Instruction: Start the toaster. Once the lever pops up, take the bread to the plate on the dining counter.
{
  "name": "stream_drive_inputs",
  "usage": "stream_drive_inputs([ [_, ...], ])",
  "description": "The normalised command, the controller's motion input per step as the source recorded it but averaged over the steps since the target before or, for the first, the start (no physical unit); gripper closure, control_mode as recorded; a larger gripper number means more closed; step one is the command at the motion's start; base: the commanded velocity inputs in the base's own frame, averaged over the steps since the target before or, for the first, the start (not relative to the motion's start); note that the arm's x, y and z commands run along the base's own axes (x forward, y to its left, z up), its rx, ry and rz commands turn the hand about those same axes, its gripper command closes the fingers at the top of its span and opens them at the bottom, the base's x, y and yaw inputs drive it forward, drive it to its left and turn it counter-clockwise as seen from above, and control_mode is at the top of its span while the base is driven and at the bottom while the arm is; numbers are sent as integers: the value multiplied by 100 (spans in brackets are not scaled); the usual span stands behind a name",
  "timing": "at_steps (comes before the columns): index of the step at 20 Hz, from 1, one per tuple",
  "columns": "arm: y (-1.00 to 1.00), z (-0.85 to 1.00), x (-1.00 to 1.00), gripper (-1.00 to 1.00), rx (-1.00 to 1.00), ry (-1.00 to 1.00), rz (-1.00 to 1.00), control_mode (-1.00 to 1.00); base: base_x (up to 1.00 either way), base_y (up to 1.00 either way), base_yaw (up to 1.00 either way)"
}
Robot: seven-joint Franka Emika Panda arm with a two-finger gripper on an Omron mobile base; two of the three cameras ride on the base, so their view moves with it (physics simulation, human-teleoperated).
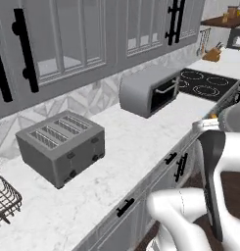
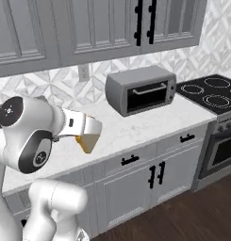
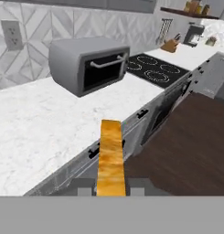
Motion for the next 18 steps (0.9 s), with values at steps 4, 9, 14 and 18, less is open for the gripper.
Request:
stream_drive_inputs([
  [4,0,0,0,100,0,0,0,100,0,-53,-78],
  [9,0,0,0,100,0,0,0,100,0,-49,-81],
  [14,0,0,0,100,0,0,0,100,2,-66,-79],
  [18,0,0,0,100,0,0,0,100,61,-53,-38],
])
